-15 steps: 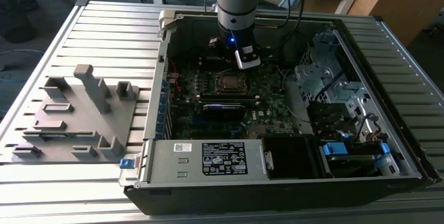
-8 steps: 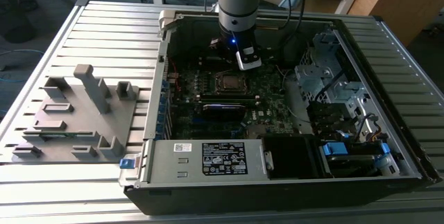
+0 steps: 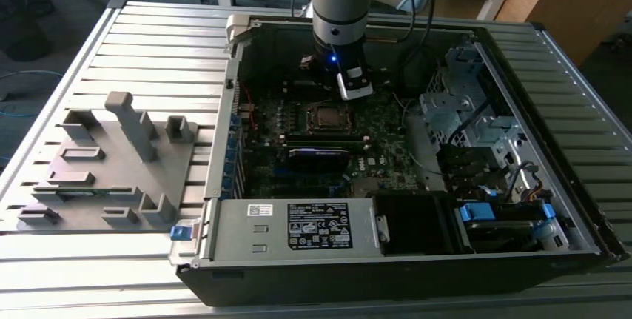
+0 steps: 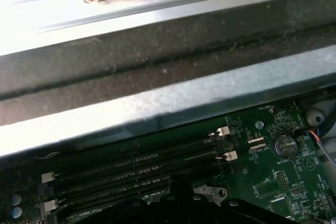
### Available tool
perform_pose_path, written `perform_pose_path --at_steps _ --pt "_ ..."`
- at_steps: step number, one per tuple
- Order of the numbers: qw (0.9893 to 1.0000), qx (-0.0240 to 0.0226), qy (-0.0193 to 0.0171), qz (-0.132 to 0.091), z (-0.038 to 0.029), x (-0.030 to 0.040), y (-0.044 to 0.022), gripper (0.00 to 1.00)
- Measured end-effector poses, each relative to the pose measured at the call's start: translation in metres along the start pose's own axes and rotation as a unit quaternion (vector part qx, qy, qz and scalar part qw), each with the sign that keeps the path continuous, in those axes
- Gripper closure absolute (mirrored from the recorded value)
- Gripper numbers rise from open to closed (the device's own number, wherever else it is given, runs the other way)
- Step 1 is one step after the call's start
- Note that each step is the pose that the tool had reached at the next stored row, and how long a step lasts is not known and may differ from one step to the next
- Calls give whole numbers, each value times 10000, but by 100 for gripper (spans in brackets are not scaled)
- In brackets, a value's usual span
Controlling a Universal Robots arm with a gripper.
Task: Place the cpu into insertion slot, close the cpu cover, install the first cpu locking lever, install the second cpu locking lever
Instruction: 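Install the first cpu locking lever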
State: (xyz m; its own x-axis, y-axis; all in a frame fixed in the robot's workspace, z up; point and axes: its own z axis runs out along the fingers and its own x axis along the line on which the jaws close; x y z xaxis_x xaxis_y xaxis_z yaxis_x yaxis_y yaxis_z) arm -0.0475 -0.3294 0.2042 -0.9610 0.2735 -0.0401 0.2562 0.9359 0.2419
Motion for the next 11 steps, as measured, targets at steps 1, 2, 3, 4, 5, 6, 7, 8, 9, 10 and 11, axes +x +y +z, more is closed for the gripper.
perform_pose_path --at_steps 1,2,3,4,5,6,7,8,9,10,11 --pt "10000 2 -2 6 6 4 10 90" --pt "10000 4 -4 11 11 7 23 90" --pt "10000 5 -5 15 16 11 33 90" --pt "10000 8 -7 19 20 13 40 90" --pt "10000 12 -9 21 21 14 43 90" --pt "10000 16 -10 20 22 13 43 90" --pt "10000 20 -11 19 22 13 43 90" --pt "10000 22 -11 19 22 14 43 90" --pt "10000 23 -12 20 22 14 43 90" --pt "10000 23 -12 20 22 14 43 90" --pt "10000 24 -12 20 22 14 43 90"
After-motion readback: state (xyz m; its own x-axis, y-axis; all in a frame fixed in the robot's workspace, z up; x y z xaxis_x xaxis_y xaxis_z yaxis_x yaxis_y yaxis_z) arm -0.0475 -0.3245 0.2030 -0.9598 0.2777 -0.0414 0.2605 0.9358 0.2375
